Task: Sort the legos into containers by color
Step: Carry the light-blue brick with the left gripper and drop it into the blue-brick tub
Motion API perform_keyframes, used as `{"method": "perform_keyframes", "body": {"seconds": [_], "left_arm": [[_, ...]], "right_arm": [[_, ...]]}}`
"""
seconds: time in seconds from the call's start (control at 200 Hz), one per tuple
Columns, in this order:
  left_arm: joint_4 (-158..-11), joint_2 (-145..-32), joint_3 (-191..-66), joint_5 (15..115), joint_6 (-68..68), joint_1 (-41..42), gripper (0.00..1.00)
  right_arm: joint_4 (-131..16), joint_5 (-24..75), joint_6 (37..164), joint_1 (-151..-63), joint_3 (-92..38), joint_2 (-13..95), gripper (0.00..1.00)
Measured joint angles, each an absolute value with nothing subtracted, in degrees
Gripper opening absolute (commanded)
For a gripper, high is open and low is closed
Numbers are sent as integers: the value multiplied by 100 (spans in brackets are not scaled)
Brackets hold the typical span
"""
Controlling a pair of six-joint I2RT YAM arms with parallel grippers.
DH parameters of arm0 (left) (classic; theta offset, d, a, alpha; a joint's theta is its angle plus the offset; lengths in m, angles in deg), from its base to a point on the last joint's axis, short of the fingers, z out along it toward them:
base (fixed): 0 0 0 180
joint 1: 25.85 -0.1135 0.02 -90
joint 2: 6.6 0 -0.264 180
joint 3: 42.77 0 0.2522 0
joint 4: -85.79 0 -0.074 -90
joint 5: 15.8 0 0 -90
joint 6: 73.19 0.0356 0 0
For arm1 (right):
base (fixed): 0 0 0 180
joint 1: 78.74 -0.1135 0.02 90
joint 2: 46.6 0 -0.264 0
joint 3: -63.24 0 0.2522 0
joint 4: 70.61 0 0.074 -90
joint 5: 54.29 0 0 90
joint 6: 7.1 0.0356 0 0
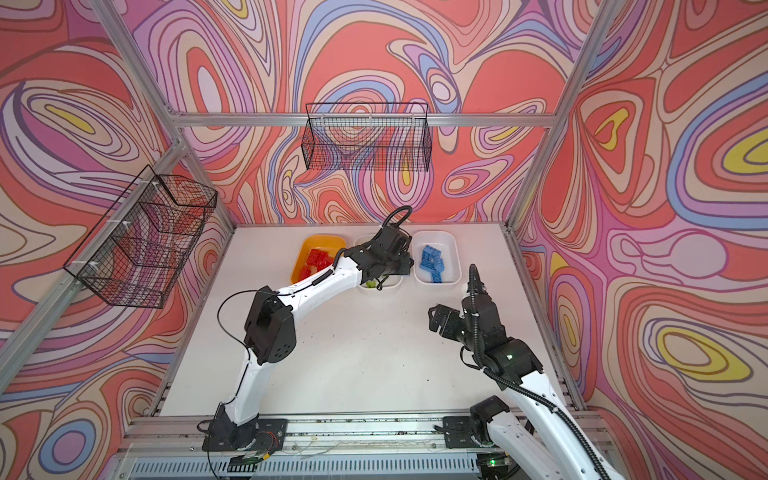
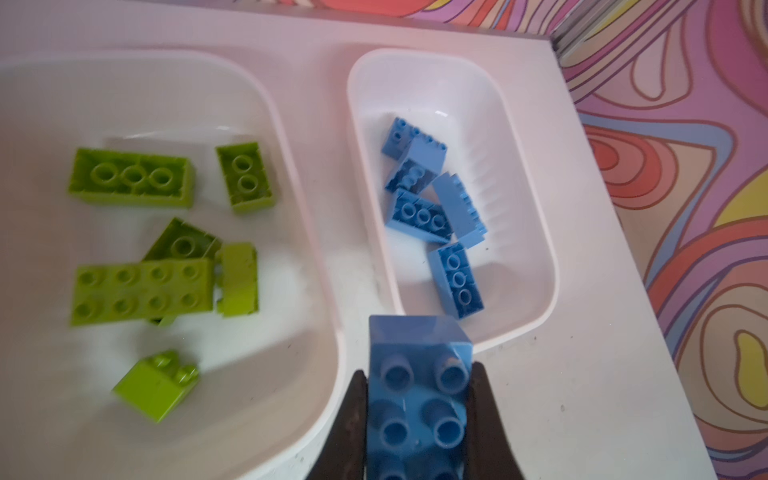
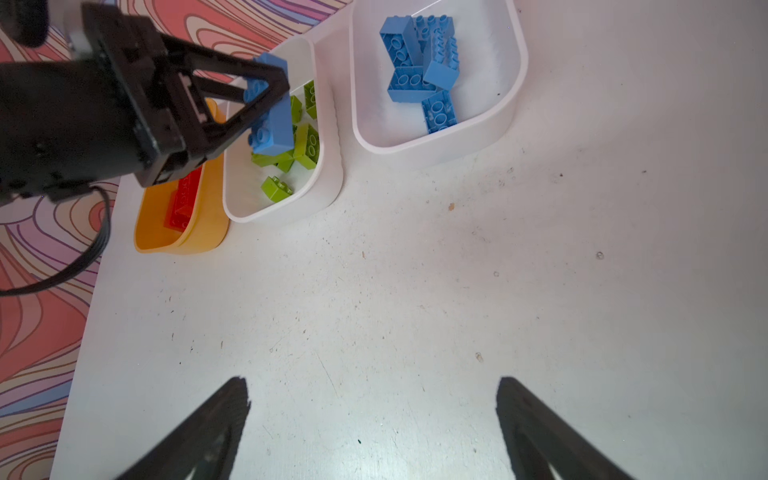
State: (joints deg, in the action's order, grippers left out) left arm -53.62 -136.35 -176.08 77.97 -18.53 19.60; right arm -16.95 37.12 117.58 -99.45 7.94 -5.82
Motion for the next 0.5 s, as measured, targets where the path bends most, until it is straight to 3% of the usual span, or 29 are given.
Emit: {"method": "perform_keyframes", "body": {"seconds": [0.145,0.25,0.411,0.501], "left_arm": [[-5832,-14324,-18045,7519,-1739,1960,21],[-6254,-14689,-18065,7397,-1724,1960,32],[-6759,-15119,-18281,7359,-1722,1960,35],[-6938,-15215,-18458,7359,-1702,1960,60]], "right_arm": [[-1548,3819,11817,-9945,713,-646,98],[-1494,3891,11858,-9945,692,-676,98],[-1356,3994,11906,-9945,641,-678,98],[-1328,4040,11928,-9945,609,-672,98]]}}
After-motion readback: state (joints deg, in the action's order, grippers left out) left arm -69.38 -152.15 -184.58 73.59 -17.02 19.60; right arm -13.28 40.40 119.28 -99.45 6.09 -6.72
